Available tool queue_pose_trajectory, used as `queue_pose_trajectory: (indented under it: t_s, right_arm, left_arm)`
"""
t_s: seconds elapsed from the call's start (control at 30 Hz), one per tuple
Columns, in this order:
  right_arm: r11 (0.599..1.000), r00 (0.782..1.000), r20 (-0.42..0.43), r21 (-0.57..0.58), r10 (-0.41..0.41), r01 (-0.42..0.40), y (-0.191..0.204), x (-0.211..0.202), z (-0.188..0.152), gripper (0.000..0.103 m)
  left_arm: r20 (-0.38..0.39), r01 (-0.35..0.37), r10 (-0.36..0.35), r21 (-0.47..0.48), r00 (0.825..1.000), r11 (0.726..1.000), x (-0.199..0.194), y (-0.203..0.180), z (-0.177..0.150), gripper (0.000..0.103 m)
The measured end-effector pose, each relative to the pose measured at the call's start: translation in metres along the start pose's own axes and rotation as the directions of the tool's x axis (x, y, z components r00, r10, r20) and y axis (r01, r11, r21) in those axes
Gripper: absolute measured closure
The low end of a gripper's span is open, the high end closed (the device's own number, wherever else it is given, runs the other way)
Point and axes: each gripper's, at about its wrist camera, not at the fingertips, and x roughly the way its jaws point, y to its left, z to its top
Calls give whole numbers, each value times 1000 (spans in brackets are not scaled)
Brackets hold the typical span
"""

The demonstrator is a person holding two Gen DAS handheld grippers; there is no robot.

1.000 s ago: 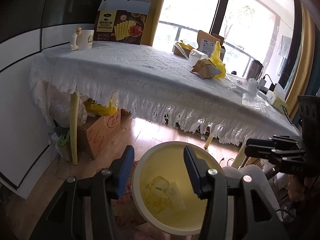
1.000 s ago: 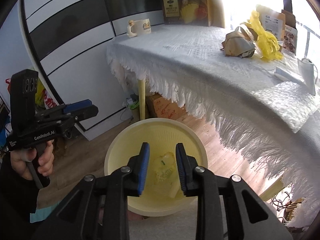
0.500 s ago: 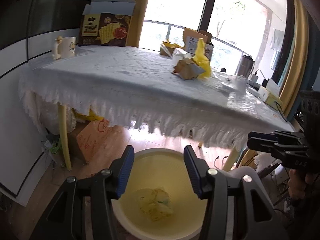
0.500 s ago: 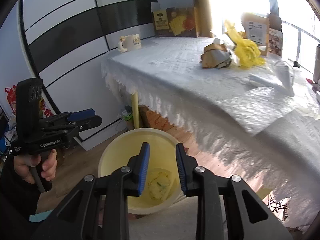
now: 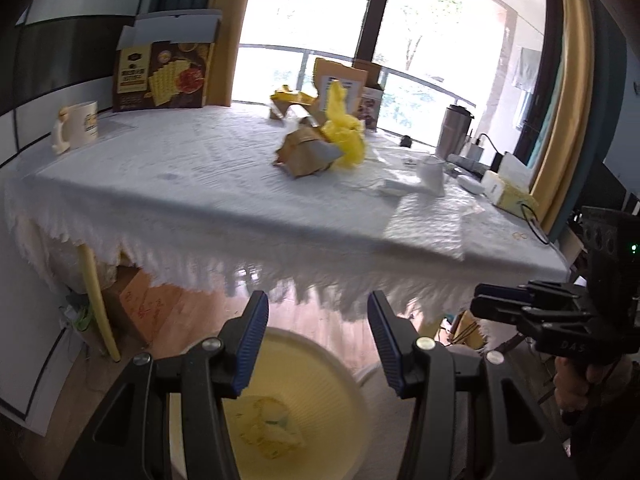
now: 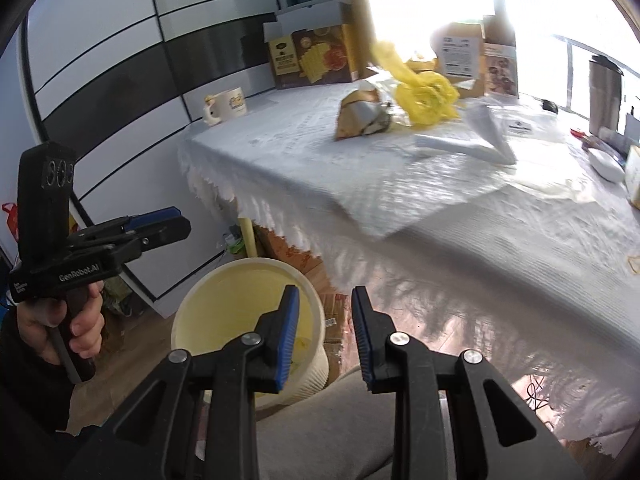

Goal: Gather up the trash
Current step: 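Move both open tools back up over the table toward the remaining trash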

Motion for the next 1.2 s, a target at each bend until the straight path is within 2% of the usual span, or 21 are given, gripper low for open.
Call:
queue_pose_trajectory:
  t_s: [0.47, 0.63, 0.97, 1.2]
  right_arm:
    - [996, 996, 66, 76, -59, 54, -71, -50, -8, 78]
    - [994, 995, 62, 91, -74, 68, -92, -61, -7, 78]
    - [989, 993, 70, 113, -100, 91, -124, -74, 7, 78]
    - [988, 992, 68, 121, -106, 97, -135, -73, 18, 78]
  left_arm:
    - [-23, 54, -53, 72, 998, 996, 33, -70, 30, 51]
    - [-31, 70, -67, 87, 997, 994, 48, -90, 40, 51]
    - [-46, 58, -52, 146, 998, 988, 85, -115, 60, 51]
    - [-82, 40, -25, 177, 996, 983, 120, -124, 65, 42]
